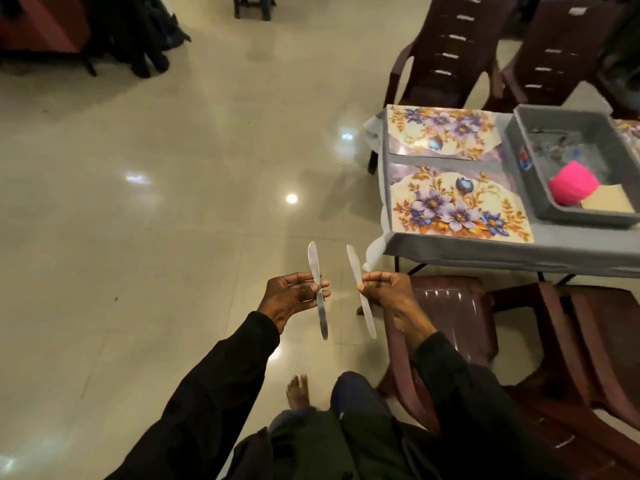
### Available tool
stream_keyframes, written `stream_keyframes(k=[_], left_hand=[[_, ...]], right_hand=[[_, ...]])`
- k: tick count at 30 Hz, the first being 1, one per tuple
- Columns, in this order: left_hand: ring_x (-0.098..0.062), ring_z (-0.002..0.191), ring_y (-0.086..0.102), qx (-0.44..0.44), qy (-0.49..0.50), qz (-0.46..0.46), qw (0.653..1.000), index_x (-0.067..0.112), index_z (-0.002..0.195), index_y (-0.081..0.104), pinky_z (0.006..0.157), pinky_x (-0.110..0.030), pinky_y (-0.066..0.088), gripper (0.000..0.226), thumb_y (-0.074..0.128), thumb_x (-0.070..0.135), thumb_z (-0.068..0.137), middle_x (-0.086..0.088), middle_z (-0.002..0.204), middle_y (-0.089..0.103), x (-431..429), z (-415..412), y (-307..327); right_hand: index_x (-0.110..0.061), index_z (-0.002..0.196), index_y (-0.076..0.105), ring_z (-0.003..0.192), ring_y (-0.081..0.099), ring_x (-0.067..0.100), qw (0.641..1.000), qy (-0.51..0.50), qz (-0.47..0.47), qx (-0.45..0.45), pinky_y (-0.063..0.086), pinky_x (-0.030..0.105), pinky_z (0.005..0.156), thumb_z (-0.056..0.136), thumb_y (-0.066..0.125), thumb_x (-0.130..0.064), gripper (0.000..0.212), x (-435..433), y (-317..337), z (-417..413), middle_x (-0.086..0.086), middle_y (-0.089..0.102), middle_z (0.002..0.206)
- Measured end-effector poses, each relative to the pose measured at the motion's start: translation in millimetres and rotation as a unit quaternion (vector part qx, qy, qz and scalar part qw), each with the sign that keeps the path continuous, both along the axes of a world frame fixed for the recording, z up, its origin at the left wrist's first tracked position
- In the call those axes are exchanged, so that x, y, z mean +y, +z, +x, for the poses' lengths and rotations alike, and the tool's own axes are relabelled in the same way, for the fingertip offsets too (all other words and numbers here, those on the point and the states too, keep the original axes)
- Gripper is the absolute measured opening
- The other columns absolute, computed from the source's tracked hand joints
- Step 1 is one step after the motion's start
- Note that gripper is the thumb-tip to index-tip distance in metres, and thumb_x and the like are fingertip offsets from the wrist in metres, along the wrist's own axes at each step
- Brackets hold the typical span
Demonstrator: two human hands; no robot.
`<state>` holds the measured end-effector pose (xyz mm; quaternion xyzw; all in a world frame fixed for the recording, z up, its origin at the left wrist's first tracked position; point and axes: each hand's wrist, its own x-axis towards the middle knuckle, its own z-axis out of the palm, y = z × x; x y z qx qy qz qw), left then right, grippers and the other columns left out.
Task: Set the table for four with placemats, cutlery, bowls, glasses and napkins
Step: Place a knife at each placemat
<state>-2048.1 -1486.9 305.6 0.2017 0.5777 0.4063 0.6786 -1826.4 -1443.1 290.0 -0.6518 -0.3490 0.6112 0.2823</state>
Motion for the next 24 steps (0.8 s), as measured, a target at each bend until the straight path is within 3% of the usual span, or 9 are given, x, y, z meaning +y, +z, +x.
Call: stream_keyframes(k=[7,11,16,18,22,24], left_hand=[[-0.035,0.099,0.074,0.009,-0.058,-0.004,0.998,-0.002,0.113,0.068,0.089,-0.039,0.061,0.023,0.066,-0.006,0.091,-0.017,0.107,0.076,88,15,-5],[-0.035,0.098,0.075,0.019,-0.096,-0.003,0.995,-0.003,0.113,0.069,0.089,-0.039,0.061,0.023,0.067,-0.006,0.090,-0.017,0.108,0.076,146,35,-12],[-0.034,0.099,0.074,0.031,-0.127,-0.022,0.991,-0.004,0.114,0.069,0.092,-0.042,0.060,0.023,0.066,-0.007,0.091,-0.017,0.107,0.076,228,66,-23],[-0.035,0.100,0.074,0.039,-0.138,-0.028,0.989,-0.004,0.114,0.069,0.093,-0.043,0.059,0.024,0.065,-0.007,0.092,-0.017,0.107,0.076,255,78,-26],[-0.035,0.099,0.074,0.040,-0.154,-0.044,0.986,-0.007,0.116,0.066,0.091,-0.042,0.060,0.025,0.066,-0.005,0.091,-0.018,0.107,0.076,308,111,-32],[-0.035,0.100,0.074,0.044,-0.159,-0.046,0.985,-0.007,0.116,0.066,0.093,-0.044,0.059,0.026,0.068,-0.004,0.091,-0.019,0.108,0.076,332,129,-34]], right_hand=[[-0.001,0.091,0.075,0.070,0.074,0.020,0.995,-0.090,0.026,0.017,0.057,0.024,0.058,0.080,0.080,0.005,0.013,57,-4,21,0.009,0.077,0.081],[0.002,0.095,0.074,0.074,0.073,0.024,0.990,-0.139,0.016,0.001,0.060,0.031,0.066,0.080,0.080,0.004,0.016,103,-18,46,0.014,0.077,0.085],[-0.009,0.081,0.073,0.067,0.068,0.016,0.983,-0.180,0.016,-0.010,0.055,0.025,0.059,0.081,0.080,0.003,0.013,171,-33,86,0.006,0.074,0.077],[-0.010,0.080,0.073,0.069,0.067,0.018,0.980,-0.195,0.010,-0.030,0.055,0.029,0.062,0.079,0.082,0.000,0.014,193,-39,106,0.006,0.074,0.078],[-0.008,0.080,0.072,0.064,0.066,0.015,0.971,-0.236,-0.002,-0.033,0.055,0.020,0.053,0.080,0.080,0.005,0.015,238,-51,152,0.000,0.073,0.068],[-0.007,0.082,0.073,0.064,0.067,0.015,0.968,-0.246,-0.007,-0.050,0.055,0.022,0.054,0.081,0.080,0.004,0.013,259,-61,176,0.004,0.073,0.071]])
